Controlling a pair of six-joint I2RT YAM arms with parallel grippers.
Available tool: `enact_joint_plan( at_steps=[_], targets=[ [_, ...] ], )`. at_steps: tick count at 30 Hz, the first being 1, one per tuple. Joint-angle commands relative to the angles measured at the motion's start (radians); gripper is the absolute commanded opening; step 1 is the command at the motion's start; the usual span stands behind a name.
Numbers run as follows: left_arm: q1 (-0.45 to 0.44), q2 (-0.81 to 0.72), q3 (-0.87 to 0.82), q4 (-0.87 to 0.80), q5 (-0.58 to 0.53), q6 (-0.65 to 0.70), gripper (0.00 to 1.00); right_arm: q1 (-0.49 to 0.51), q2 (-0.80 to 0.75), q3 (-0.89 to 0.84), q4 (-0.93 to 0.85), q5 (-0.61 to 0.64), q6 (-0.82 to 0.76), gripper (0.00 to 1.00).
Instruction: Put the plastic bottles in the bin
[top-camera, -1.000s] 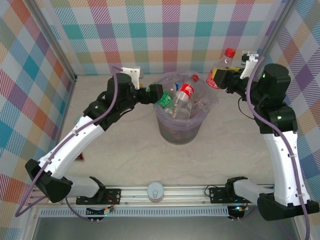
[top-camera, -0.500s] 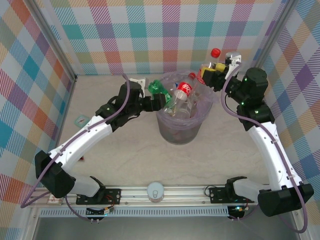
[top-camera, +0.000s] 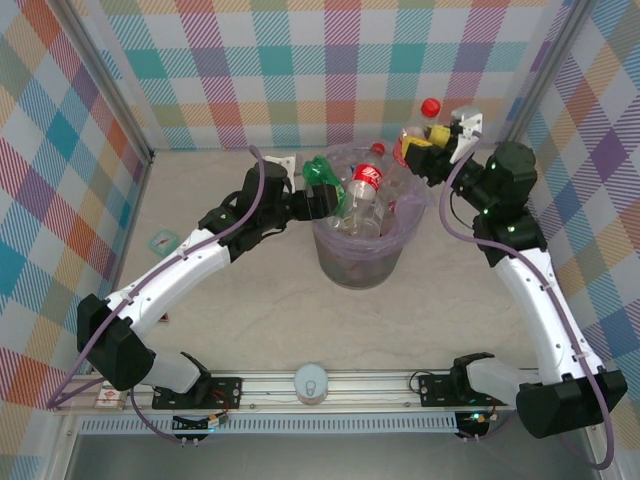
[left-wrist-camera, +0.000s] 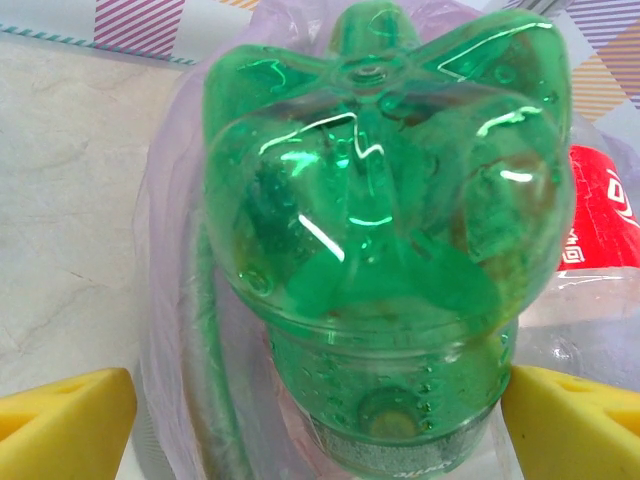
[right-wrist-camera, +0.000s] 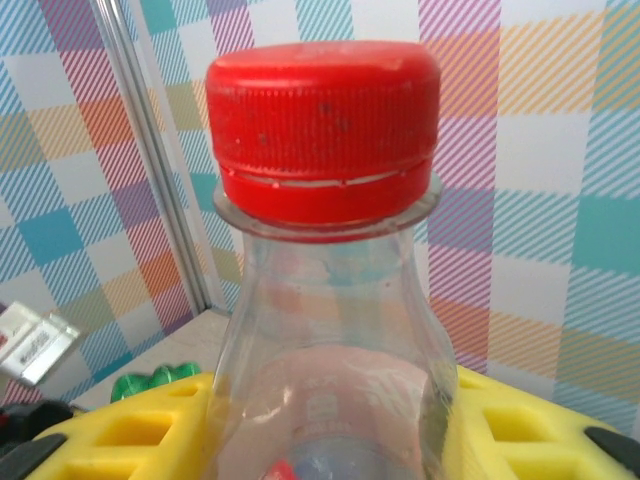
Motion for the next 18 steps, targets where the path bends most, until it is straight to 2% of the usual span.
enact_joint_plan(
  at_steps=[1, 10, 18],
  targets=[
    [0.006, -0.003, -0.036, -0.024, -0.011, -0.012, 0.93, 0.019, -0.044, -0.092, 0.081, -0.031, 0.029, 0.42],
    [0.006, -0.003, -0.055, -0.005, -0.006, -0.034, 0.92, 0.037, -0.158, -0.245, 0.041, -0.034, 0.002, 0.43],
    [0.006, 0.014, -0.040, 0.029, 0.003, -0.046, 0.92, 0.042, -0.140, -0.103, 0.009, 0.013, -0.187, 0.43]
  ],
)
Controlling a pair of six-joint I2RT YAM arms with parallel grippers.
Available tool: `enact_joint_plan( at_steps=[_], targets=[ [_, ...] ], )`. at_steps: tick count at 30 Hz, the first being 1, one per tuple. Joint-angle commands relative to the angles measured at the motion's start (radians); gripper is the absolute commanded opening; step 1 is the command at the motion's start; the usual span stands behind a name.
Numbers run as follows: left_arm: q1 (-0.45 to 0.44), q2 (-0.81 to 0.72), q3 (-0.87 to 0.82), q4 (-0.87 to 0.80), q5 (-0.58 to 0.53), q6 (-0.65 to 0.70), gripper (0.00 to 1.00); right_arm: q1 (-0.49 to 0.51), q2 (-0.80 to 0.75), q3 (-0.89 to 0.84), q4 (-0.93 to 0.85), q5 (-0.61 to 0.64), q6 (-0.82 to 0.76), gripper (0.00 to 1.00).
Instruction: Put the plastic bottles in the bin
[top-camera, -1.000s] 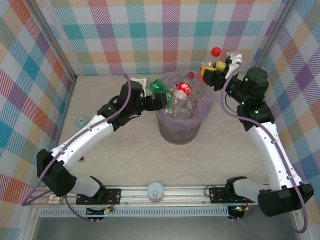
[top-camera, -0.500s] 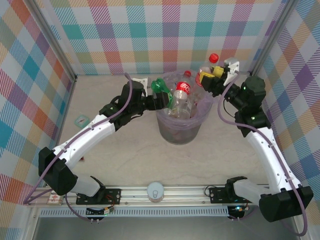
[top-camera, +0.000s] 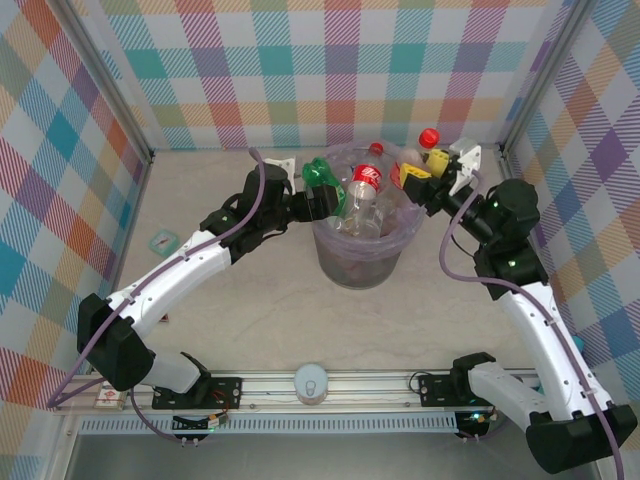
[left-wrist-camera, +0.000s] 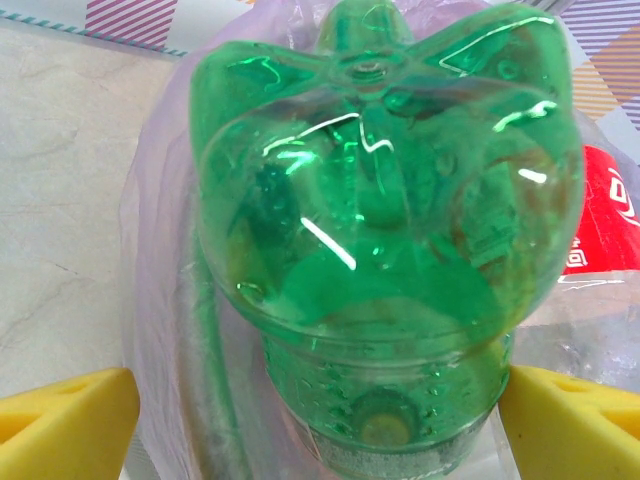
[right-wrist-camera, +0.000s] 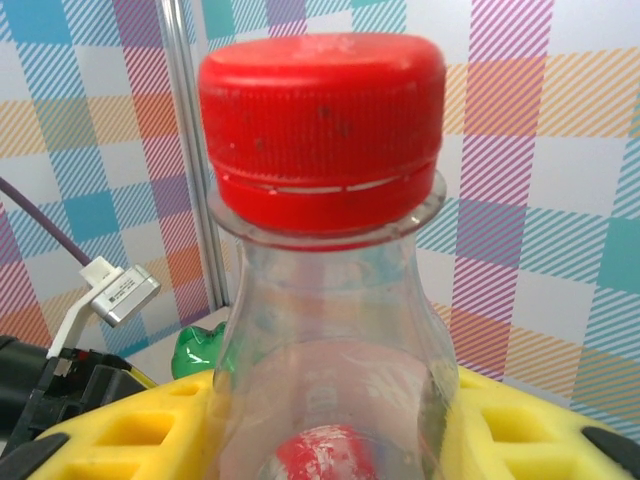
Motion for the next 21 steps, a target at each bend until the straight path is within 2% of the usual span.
enact_joint_plan(
  at_steps=[1, 10, 15, 21],
  targets=[
    [0.006, 0.016, -0.010, -0.009, -0.007, -0.014, 0.91, 0.003, 0.039, 0.070, -0.046, 0.015, -0.117, 0.43],
    [0.006, 0.007, 0.008, -0.026, -0.015, -0.012, 0.91, 0.028, 0.199, 0.245, -0.054, -0.048, -0.365, 0.48],
    [0.006, 0.011, 0.003, -0.026, -0.009, -0.015, 0.91, 0.047, 0.243, 0.244, -0.064, -0.089, -0.395, 0.49],
    [0.006, -0.002, 0.007, -0.027, -0.014, -0.013, 0.91, 0.051, 0.248, 0.181, -0.113, -0.066, -0.391, 0.48]
  ],
)
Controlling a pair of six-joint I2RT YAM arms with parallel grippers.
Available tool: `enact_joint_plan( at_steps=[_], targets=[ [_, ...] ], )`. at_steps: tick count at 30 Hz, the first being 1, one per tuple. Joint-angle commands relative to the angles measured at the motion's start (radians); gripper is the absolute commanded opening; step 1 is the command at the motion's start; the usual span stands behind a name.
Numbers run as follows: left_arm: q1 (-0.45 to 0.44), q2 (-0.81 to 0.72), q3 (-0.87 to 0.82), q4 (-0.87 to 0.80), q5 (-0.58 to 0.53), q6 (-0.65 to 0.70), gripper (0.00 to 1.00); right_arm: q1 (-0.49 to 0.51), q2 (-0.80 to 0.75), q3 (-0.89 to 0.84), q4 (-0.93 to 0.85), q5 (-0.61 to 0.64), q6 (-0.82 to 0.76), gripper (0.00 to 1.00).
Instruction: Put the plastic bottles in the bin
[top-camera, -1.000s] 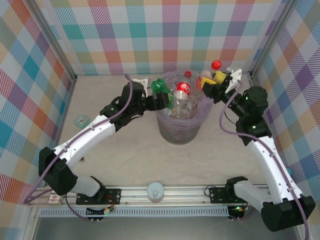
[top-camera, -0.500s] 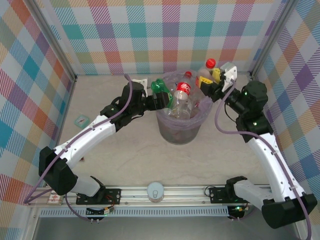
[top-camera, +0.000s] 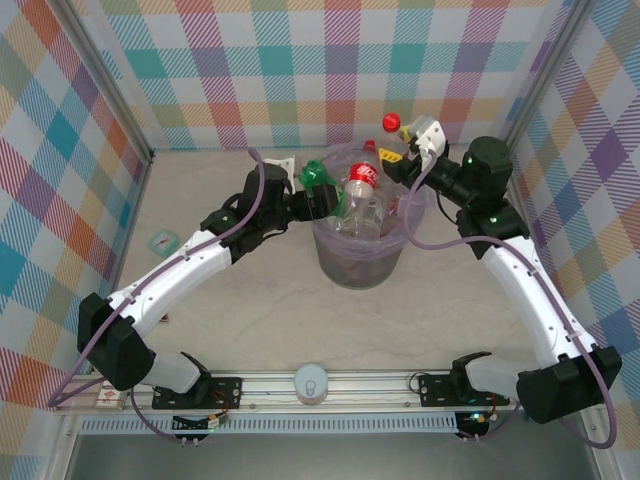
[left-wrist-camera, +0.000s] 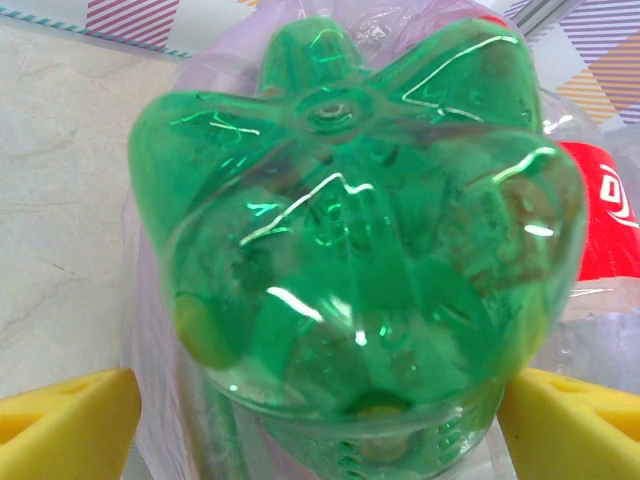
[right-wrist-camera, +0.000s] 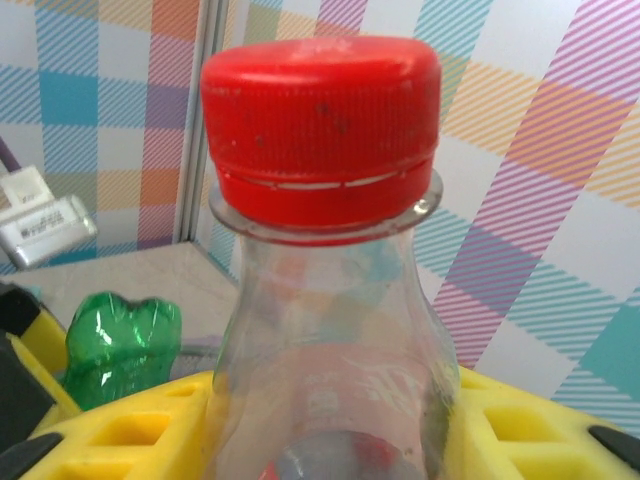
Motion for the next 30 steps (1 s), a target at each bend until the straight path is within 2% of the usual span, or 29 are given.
enact_joint_plan(
  at_steps=[1, 10, 17, 21, 28, 30],
  targets=[
    [0.006, -0.005, 0.007, -0.032, -0.016, 0.002, 0.91, 0.005, -0.011, -0.036, -0.046, -0.015, -0.023, 0.48],
    [0.006, 0.005, -0.003, -0.021, -0.005, -0.005, 0.91, 0.016, -0.009, -0.117, -0.162, 0.040, 0.093, 0.47],
    [0.006, 0.000, -0.007, -0.020, -0.009, -0.004, 0.91, 0.022, -0.018, -0.237, -0.123, 0.077, 0.193, 0.49],
    [0.006, 0.003, -0.002, -0.023, -0.010, 0.002, 0.91, 0.024, -0.037, -0.193, -0.177, 0.080, 0.194, 0.59],
    [0.006, 0.006, -0.001, -0.018, -0.013, 0.007, 0.91, 0.024, -0.043, 0.101, -0.420, 0.116, 0.151, 0.87],
    [0.006, 0.004, -0.005, -0.018, -0.012, 0.007, 0.91, 0.024, -0.035, 0.167, -0.451, 0.122, 0.164, 0.88]
  ],
)
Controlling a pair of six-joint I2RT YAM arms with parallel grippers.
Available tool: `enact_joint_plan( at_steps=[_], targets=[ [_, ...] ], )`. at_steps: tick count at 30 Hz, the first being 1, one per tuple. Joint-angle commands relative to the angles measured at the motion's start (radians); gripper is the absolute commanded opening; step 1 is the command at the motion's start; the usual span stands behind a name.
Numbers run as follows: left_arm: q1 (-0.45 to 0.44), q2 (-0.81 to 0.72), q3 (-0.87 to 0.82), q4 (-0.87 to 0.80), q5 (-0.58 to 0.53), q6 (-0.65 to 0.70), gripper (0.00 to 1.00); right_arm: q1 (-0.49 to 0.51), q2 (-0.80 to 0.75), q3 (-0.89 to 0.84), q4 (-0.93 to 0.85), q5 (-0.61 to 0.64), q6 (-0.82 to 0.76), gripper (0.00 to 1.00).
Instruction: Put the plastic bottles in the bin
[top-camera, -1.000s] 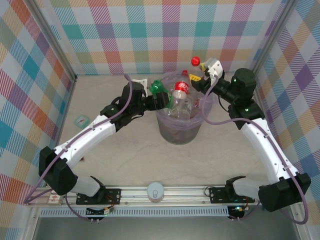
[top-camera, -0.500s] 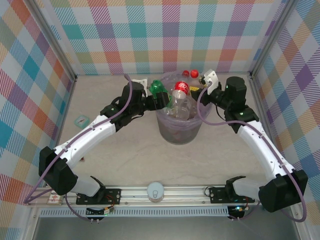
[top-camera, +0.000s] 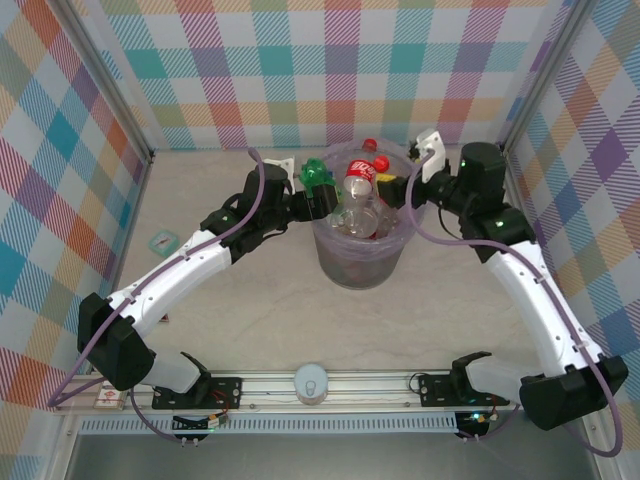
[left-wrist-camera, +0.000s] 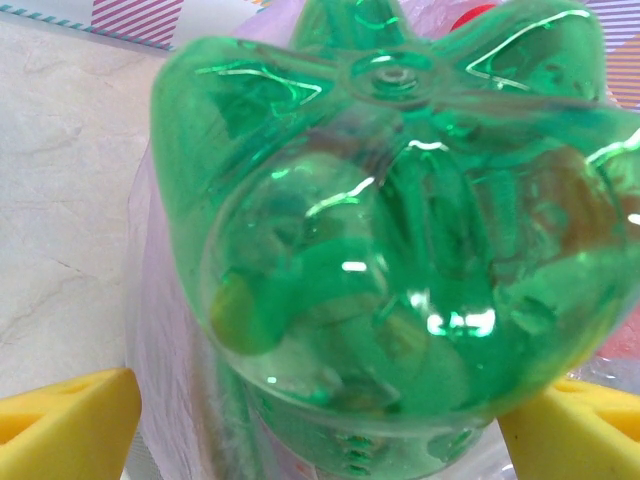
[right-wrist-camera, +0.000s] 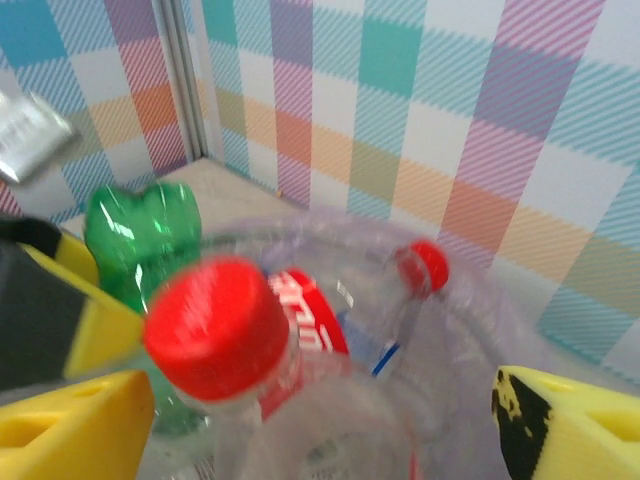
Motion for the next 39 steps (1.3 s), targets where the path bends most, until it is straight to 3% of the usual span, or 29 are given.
enact_joint_plan(
  at_steps=[1, 7, 9, 11, 13, 16, 21, 26, 33, 39],
  targets=[
    [0.006, 0.003, -0.005, -0.013, -0.009, 0.008, 0.91, 0.004, 0.006, 0.122, -0.119, 0.002, 0.035, 0.87],
    [0.006, 0.000, -0.001, -0.020, -0.014, 0.014, 0.91, 0.044, 0.125, 0.306, -0.136, -0.042, 0.138, 0.73],
    [0.006, 0.002, 0.002, -0.018, -0.008, 0.014, 0.91, 0.059, 0.176, 0.349, -0.125, -0.017, 0.128, 0.57],
    [0.006, 0.000, 0.003, -0.019, -0.005, 0.013, 0.91, 0.070, 0.230, 0.405, -0.158, -0.015, 0.120, 0.51],
    [0.006, -0.005, 0.001, -0.021, -0.009, 0.014, 0.91, 0.079, 0.255, 0.395, -0.165, 0.007, 0.113, 0.50],
    [0.007, -0.017, -0.011, -0.015, -0.018, 0.015, 0.91, 0.077, 0.261, 0.288, -0.132, 0.047, 0.111, 0.39],
    [0.009, -0.016, -0.012, -0.020, -0.015, 0.021, 0.91, 0.072, 0.221, 0.098, -0.061, 0.039, 0.151, 0.38],
    [0.009, -0.004, -0.005, -0.006, -0.002, 0.019, 0.92, 0.064, 0.208, 0.024, -0.027, 0.013, 0.199, 0.38],
    [0.009, -0.009, 0.005, -0.008, 0.004, 0.027, 0.91, 0.060, 0.207, 0.177, -0.138, 0.056, 0.288, 0.40],
    [0.010, -0.023, 0.025, -0.021, 0.015, 0.051, 0.92, 0.048, 0.227, 0.387, -0.271, 0.060, 0.303, 0.58]
  ],
)
